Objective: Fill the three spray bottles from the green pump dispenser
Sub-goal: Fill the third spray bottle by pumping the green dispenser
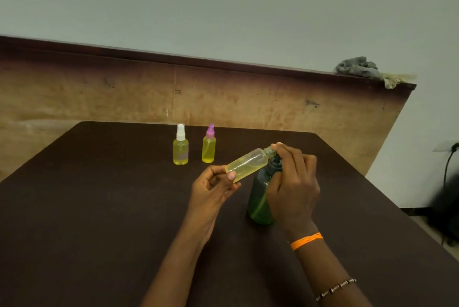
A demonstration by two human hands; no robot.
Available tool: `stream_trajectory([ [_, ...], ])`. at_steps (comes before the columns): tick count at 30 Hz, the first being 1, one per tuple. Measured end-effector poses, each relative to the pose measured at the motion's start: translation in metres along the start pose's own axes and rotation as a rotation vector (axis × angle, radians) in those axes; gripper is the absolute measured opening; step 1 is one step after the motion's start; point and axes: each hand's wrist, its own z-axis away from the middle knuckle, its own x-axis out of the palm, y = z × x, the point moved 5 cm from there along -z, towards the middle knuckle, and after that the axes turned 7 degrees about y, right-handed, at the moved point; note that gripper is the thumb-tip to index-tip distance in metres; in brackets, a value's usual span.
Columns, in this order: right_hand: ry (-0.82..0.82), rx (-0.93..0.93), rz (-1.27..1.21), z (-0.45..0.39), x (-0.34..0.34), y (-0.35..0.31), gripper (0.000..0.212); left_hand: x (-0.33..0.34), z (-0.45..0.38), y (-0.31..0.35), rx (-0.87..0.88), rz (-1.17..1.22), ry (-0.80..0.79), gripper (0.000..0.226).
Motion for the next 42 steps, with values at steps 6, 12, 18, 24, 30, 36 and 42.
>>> stream_trajectory([
  [6, -0.081, 0.01, -0.02, -0.017, -0.009, -0.003, 0.041, 0.003, 0.0, 0.001, -0.005, -0.008, -0.018, 0.034],
  [12, -0.059, 0.058, -0.057, 0.001, 0.0, -0.001, 0.051, 0.001, -0.003, 0.0, -0.002, 0.019, -0.021, 0.034],
  [18, -0.062, 0.023, -0.067, -0.023, -0.012, 0.0, 0.041, 0.002, -0.001, 0.002, -0.006, 0.029, -0.023, 0.03],
  [24, 0.041, 0.021, -0.078, -0.007, -0.008, 0.002, 0.042, 0.001, -0.002, 0.001, -0.003, 0.028, -0.02, 0.029],
  [30, -0.014, -0.05, -0.081, -0.016, -0.006, -0.001, 0.031, 0.0, 0.0, 0.0, -0.029, 0.016, -0.001, 0.033],
  [36, -0.022, -0.06, -0.13, -0.033, -0.007, 0.0, 0.03, 0.003, 0.0, 0.001, -0.027, 0.021, -0.004, 0.033],
  [42, 0.081, -0.027, -0.141, -0.013, 0.001, 0.008, 0.027, -0.001, -0.003, 0.0, -0.006, 0.025, 0.008, 0.028],
])
